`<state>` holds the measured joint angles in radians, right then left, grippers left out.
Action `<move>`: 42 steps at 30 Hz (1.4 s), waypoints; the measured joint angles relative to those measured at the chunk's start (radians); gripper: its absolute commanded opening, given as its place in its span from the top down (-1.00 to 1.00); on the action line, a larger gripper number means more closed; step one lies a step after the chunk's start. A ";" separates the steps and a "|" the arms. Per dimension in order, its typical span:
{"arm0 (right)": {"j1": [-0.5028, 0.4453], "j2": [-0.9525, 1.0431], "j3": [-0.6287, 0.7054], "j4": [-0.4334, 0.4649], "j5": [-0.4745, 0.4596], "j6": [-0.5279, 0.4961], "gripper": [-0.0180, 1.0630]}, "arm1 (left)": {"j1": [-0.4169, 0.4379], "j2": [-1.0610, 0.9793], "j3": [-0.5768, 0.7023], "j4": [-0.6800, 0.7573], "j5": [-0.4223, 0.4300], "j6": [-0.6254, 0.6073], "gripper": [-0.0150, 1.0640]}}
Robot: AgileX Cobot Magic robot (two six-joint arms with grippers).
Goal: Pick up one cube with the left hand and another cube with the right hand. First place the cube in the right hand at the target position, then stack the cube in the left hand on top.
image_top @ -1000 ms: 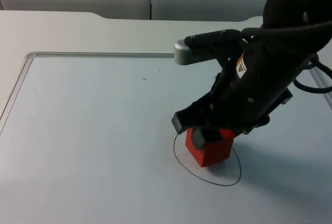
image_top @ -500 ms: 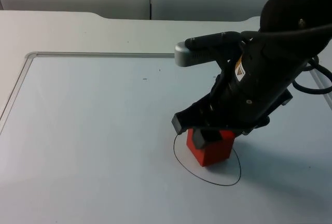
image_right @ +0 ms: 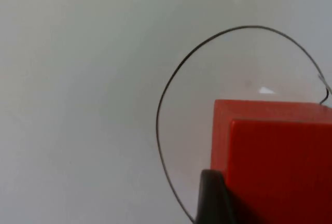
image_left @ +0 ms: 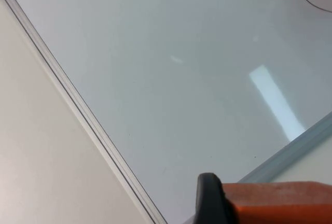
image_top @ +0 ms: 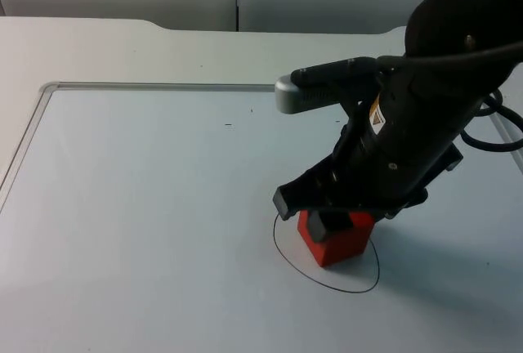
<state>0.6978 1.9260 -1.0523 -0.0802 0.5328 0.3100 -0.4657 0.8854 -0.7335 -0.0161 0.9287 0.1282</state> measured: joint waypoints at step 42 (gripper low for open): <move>0.045 0.014 -0.002 -0.012 0.038 -0.018 -0.63 | 0.000 0.000 0.000 0.008 0.000 0.000 0.89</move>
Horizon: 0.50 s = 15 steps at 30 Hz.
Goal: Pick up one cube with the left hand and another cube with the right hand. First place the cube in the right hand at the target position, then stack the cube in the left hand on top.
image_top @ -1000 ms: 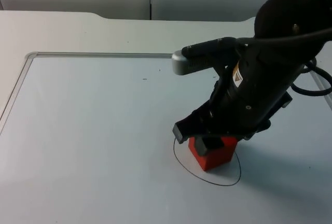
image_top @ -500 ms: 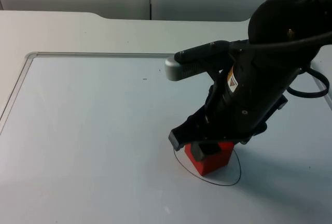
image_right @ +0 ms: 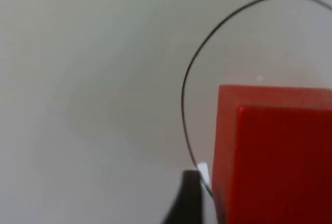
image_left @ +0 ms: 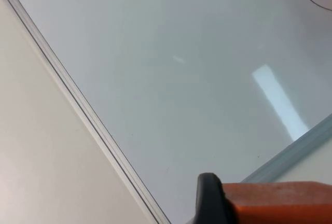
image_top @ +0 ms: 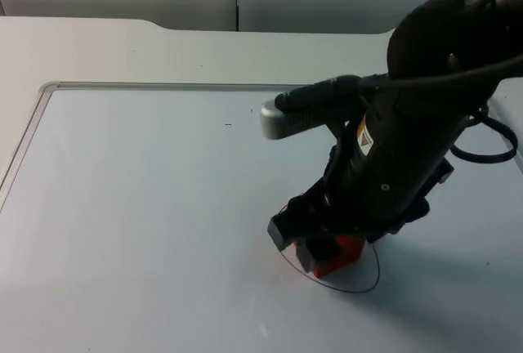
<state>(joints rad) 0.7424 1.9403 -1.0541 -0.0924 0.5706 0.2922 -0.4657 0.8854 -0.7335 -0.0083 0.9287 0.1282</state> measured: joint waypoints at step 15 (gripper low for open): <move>0.001 -0.325 0.002 -0.051 0.056 -0.002 -0.98 | 0.000 0.000 0.000 0.008 -0.006 0.000 0.89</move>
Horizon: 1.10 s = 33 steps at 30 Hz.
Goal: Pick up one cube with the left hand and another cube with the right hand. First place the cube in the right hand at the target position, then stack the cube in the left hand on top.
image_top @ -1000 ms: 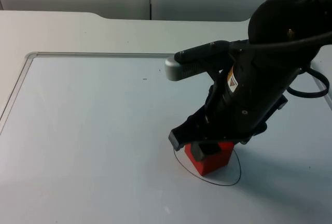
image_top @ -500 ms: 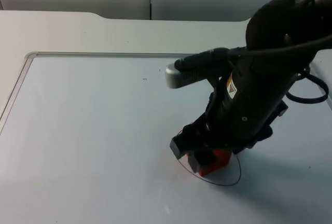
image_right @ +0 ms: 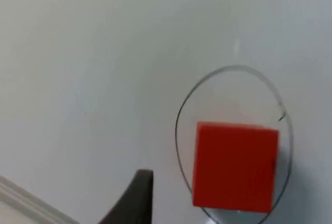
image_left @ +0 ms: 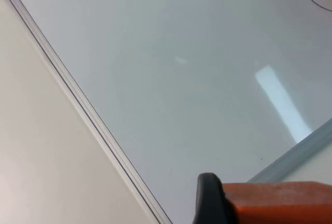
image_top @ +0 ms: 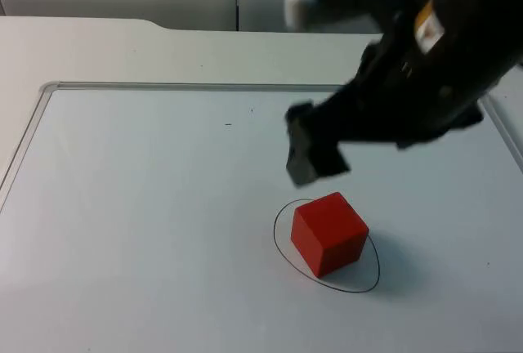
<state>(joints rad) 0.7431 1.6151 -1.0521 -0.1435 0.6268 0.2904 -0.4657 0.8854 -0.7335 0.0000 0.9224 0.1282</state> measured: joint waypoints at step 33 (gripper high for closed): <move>0.000 -1.129 0.000 -0.404 0.222 0.021 -0.98 | -0.163 0.745 -0.439 -0.331 -0.153 0.363 0.89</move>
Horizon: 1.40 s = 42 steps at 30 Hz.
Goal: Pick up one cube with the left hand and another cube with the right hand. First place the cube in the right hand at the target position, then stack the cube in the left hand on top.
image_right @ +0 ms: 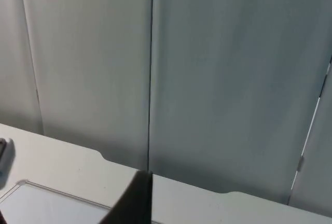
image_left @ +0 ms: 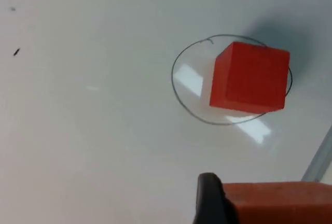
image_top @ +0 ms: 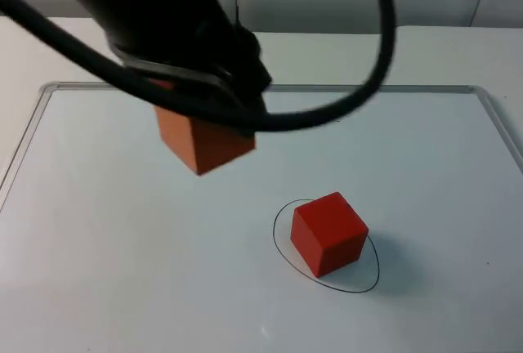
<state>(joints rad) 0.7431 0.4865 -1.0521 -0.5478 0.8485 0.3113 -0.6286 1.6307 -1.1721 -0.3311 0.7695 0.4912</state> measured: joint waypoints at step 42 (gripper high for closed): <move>0.000 0.000 0.000 0.000 0.022 0.001 -0.98 | -0.145 0.377 -0.192 -0.006 -0.211 -0.002 0.89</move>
<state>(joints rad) 0.7431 0.4865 -1.0521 -0.5478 0.8706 0.3120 -0.7733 2.0079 -1.3646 -0.3367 0.5582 0.4896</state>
